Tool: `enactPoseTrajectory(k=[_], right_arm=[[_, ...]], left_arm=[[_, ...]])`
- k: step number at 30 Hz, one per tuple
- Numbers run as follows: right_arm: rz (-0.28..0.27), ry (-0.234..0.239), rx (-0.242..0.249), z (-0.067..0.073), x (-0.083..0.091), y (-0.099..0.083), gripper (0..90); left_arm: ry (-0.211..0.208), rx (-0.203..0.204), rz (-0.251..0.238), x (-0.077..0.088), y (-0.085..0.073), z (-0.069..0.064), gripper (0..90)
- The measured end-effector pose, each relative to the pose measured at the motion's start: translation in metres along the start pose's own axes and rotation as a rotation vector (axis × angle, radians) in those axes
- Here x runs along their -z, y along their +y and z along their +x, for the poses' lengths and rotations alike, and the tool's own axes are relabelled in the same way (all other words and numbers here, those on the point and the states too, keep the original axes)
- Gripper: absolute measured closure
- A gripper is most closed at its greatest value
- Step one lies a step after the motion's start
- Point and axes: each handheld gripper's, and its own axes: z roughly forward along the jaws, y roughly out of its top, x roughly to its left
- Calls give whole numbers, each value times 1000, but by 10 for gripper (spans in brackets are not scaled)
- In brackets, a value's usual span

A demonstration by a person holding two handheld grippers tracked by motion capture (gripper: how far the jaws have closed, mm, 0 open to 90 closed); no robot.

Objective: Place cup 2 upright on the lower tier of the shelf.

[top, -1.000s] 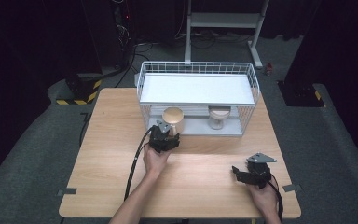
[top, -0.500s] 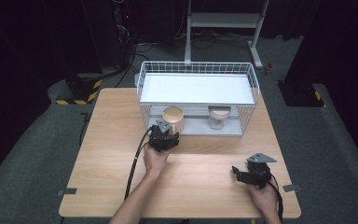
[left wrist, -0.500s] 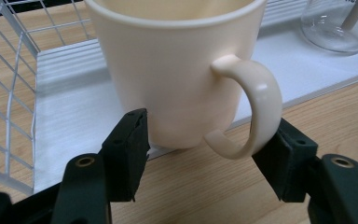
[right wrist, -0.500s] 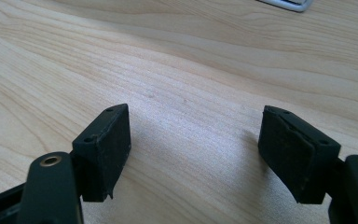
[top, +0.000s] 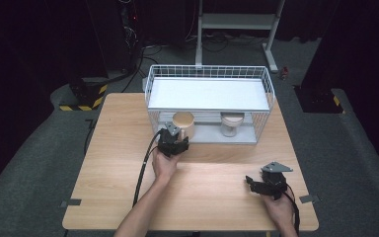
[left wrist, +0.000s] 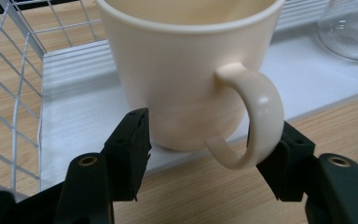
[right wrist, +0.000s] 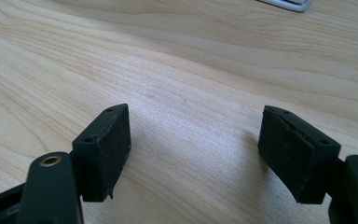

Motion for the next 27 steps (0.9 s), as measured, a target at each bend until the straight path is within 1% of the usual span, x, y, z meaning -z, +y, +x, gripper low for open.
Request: enactPoseTrajectory(k=[2,6,8,9,12,14,19,22,23,24,27], right_arm=[[0,0,0,0,0,0,254],[1,0,-2,0,0,0,254],[0,0,0,0,0,0,254],[1,0,-2,0,0,0,254],[1,0,-2,0,0,0,254],[0,0,0,0,0,0,254],[1,0,-1,0,0,0,254],[1,0,-1,0,0,0,254],[1,0,-1,0,0,0,254],[0,0,0,0,0,0,254],[1,0,-1,0,0,0,254]], left_arm=[[-4,17,-1,-1,0,1,406],[2,32,1,-5,0,3,414],[5,23,7,-6,2,4,416],[14,14,9,-6,3,4,418],[9,29,9,-9,7,3,423],[11,30,9,-11,9,4,424],[3,47,9,-15,9,6,437],[6,47,15,-17,8,7,442],[7,46,26,-19,9,7,444],[10,40,30,-19,10,7,443],[15,38,30,-21,12,7,447]])
